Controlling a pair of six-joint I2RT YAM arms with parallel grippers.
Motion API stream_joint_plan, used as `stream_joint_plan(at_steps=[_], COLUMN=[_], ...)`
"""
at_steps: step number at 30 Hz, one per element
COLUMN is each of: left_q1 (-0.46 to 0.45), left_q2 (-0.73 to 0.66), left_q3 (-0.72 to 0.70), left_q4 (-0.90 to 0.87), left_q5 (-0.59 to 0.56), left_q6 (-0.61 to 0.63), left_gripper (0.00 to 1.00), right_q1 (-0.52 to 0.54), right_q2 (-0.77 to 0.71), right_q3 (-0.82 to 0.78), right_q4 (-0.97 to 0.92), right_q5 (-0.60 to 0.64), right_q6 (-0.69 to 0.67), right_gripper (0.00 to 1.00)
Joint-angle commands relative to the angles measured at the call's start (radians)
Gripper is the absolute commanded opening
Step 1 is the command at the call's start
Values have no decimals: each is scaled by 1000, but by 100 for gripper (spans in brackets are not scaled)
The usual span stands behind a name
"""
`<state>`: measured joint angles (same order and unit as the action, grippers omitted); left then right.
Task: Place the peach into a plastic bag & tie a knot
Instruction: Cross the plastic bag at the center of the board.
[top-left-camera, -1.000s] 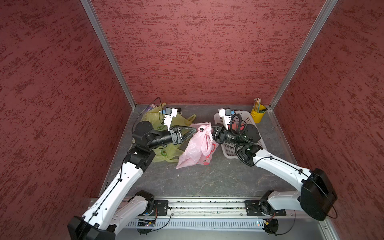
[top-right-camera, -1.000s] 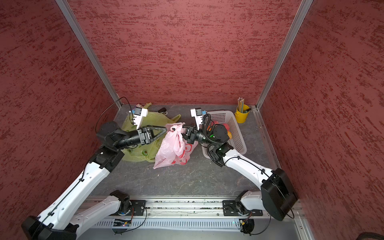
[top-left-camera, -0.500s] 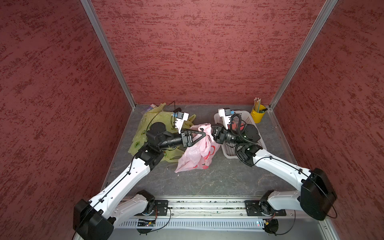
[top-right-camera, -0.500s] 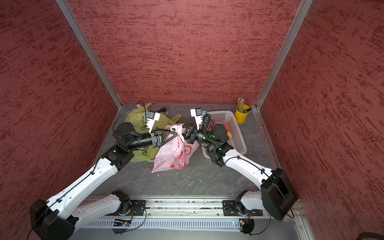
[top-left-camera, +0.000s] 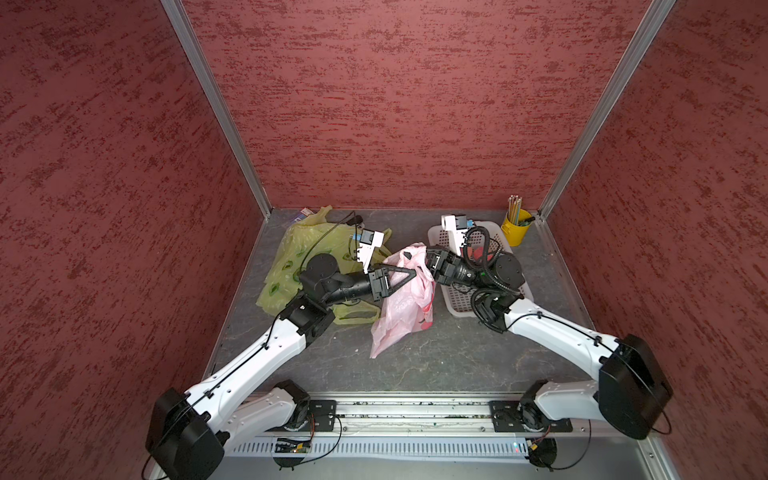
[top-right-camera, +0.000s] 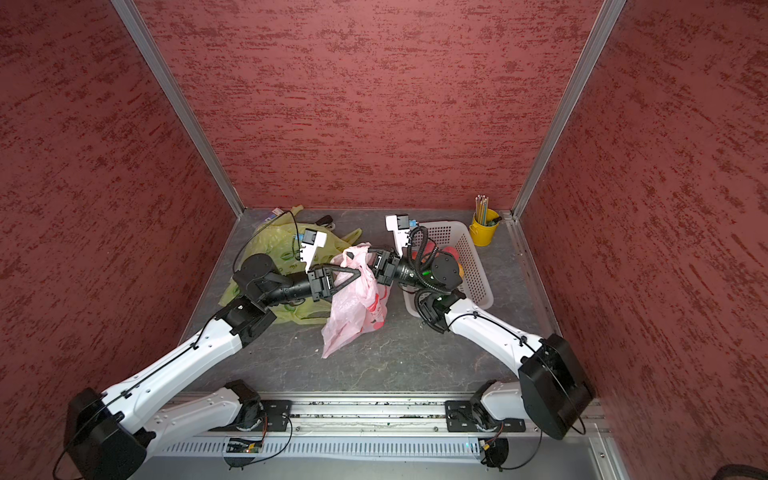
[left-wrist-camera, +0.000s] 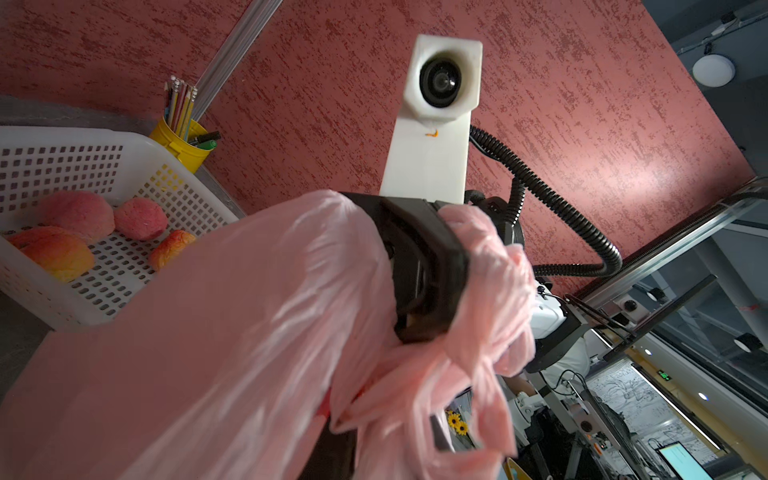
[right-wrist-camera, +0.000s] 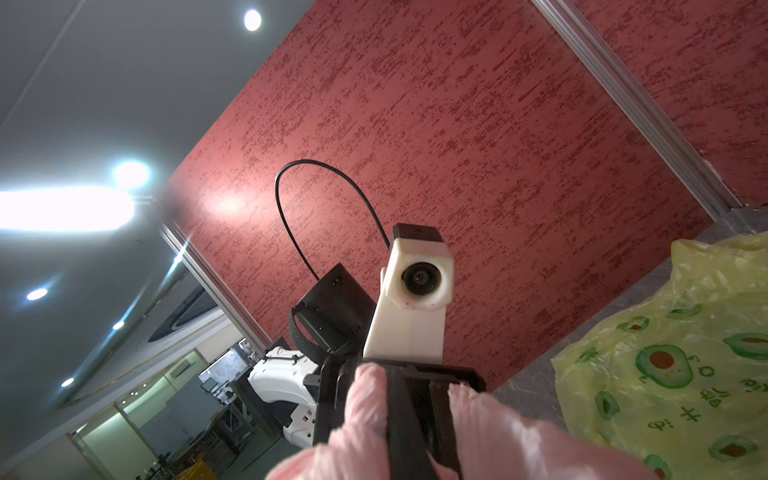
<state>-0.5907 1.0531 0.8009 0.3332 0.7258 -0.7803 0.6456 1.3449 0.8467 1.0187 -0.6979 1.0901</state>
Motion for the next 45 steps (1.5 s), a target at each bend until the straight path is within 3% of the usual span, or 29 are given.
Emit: stream_joint_plan(at_steps=[1, 6, 15, 20, 27, 39, 45], left_q1=[-1, -13, -83, -61, 29, 55, 62], left_q2=[33, 103, 214, 224, 213, 248, 223], left_q3=[-32, -55, -75, -78, -105, -113, -80], left_q4=[88, 266, 447, 445, 415, 409, 353], left_q5=[-48, -46, -97, -108, -59, -9, 13], left_q6=[-22, -77, -114, -129, -185, -216, -191], left_gripper=[18, 13, 15, 0, 0, 0, 2], right_q1=[10, 29, 49, 54, 54, 53, 51], right_q2=[6, 13, 33, 51, 59, 88, 61], right_q3=[-20, -32, -43, -33, -7, 39, 61], right_q4=[188, 221, 304, 350, 381, 434, 252], right_q5=[40, 72, 136, 109, 16, -52, -47], right_q6=[129, 156, 194, 236, 280, 328, 201], right_gripper=[0, 0, 0, 0, 0, 0, 0])
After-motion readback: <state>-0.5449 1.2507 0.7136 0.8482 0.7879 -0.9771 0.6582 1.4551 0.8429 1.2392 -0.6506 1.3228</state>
